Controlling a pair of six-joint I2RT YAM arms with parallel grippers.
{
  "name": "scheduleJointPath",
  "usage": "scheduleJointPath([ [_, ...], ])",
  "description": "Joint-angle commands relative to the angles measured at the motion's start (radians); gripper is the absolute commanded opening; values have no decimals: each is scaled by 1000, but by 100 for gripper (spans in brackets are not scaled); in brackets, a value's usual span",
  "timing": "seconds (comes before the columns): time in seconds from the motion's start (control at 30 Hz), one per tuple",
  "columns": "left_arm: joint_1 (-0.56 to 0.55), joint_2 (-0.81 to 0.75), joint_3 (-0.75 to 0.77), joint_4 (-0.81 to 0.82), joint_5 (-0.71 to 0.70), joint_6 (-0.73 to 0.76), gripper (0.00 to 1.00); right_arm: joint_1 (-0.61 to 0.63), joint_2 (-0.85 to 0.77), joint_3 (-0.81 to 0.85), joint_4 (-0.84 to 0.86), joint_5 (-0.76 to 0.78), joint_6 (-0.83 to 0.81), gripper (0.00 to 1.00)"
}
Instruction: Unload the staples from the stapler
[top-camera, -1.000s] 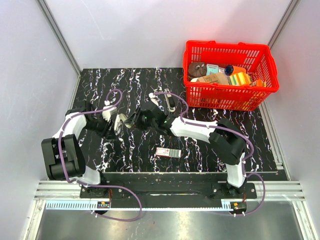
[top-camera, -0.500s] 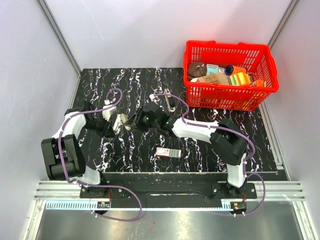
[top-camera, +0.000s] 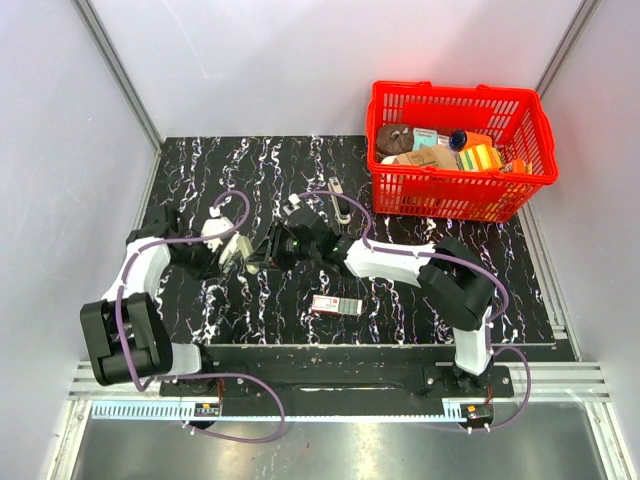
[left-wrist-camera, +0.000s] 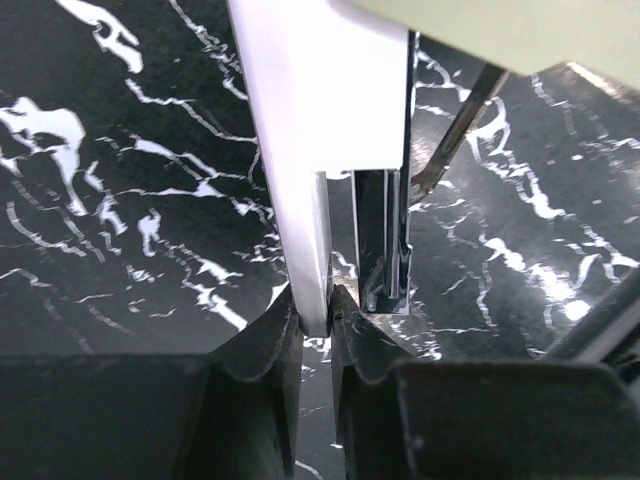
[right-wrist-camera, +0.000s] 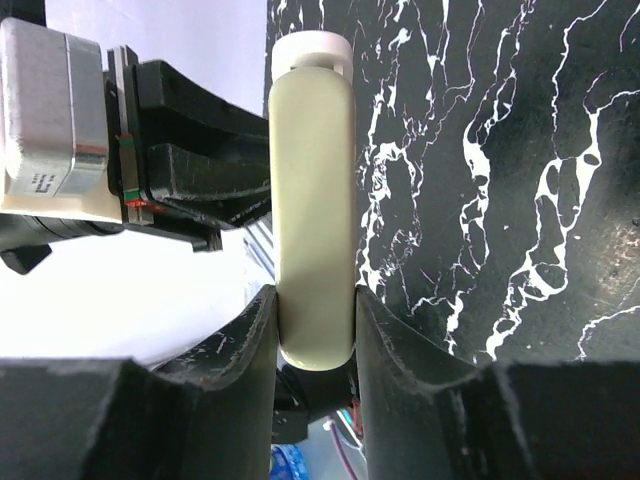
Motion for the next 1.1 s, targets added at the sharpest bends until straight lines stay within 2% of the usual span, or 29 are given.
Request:
scheduleJointPath([
  [0.0, -13, -96, -50, 166, -130, 125, 4, -7, 12, 3, 19, -41, -94, 0],
  [0.2, -54, -234, -198, 390, -247, 246, 4, -7, 41, 37, -4, -71, -204, 0],
  [0.37, -108, -315, -291, 548, -310, 290, 3, -7, 61, 78, -62, -58, -276, 0],
  [0.7, -189, -432, -453, 720, -394, 354, 3, -10, 66, 89, -62, -36, -289, 0],
  [1.07, -206, -510, -567, 836, -439, 464, 4, -12, 65, 93, -82, -16, -333, 0],
])
